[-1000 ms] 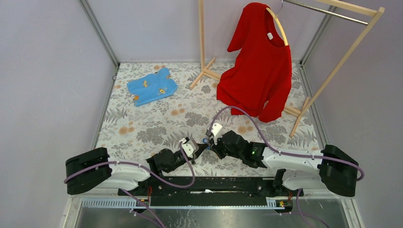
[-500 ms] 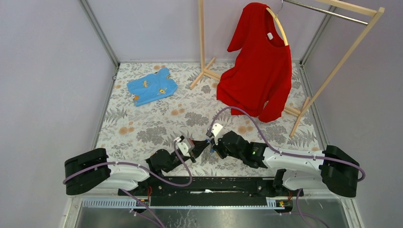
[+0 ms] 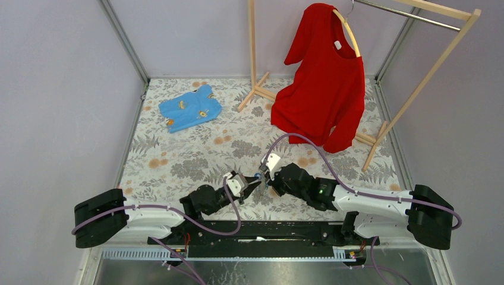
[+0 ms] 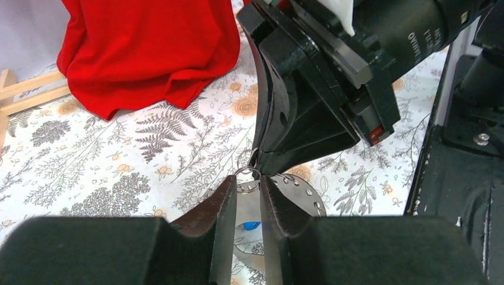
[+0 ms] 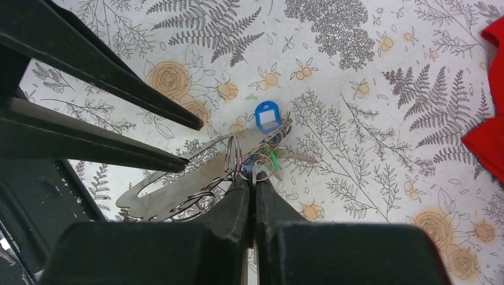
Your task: Remove the keys from the keyring
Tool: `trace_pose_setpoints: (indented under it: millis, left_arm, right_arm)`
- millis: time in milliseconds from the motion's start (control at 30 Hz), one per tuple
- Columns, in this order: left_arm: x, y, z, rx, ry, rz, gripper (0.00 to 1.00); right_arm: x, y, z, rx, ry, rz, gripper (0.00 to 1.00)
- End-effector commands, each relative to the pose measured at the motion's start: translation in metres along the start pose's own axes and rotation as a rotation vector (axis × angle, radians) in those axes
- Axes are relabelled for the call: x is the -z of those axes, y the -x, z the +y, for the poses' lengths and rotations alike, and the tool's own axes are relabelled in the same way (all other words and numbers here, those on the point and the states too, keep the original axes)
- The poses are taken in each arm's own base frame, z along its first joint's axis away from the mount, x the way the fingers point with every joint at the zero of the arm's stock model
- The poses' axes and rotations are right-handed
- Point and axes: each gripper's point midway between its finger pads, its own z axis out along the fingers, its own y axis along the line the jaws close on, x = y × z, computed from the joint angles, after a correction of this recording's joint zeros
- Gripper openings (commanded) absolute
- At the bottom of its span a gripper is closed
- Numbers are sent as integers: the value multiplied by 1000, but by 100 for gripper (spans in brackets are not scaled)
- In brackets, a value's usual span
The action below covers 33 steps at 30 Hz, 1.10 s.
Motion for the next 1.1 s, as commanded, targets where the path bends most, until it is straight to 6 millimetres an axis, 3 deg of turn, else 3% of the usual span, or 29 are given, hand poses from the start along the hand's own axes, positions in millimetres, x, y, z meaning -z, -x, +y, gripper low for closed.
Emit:
trace_pose_setpoints:
  millis: [0, 400, 733, 1067]
  left_arm:
    - [-10, 14, -2, -71, -26, 4, 26]
    - [-18, 6, 1, -198, -74, 101, 31]
    - [-21, 3, -21, -161, -234, 106, 34]
    - [-22, -9, -25, -141, -253, 144, 31]
  right_arm:
    - [5, 23, 1, 42, -4, -85, 0]
    - [9, 18, 5, 120, -13, -98, 0]
    - [13, 14, 8, 137, -28, -112, 0]
    - [15, 14, 8, 137, -34, -121, 0]
